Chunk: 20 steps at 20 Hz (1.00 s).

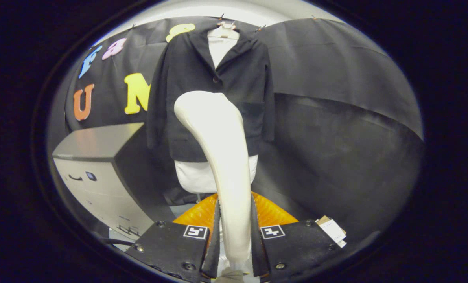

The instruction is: Iron the clothes twice with a garment steamer, once on the left side and once on the right side.

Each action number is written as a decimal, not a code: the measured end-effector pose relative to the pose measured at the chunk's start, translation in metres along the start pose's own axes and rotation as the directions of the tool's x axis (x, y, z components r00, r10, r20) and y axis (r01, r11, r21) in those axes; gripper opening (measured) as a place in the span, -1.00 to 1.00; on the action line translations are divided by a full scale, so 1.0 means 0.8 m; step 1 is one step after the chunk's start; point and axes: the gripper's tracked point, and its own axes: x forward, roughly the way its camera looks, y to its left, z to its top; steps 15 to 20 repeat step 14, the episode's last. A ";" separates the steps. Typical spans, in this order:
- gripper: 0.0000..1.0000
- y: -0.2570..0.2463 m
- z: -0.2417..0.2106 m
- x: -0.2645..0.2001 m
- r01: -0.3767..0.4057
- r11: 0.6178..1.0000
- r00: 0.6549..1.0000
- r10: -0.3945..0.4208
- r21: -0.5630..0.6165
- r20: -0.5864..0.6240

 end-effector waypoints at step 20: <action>-0.29 0.033 0.131 -0.088 -0.200 0.980 0.941 0.191 0.004 0.278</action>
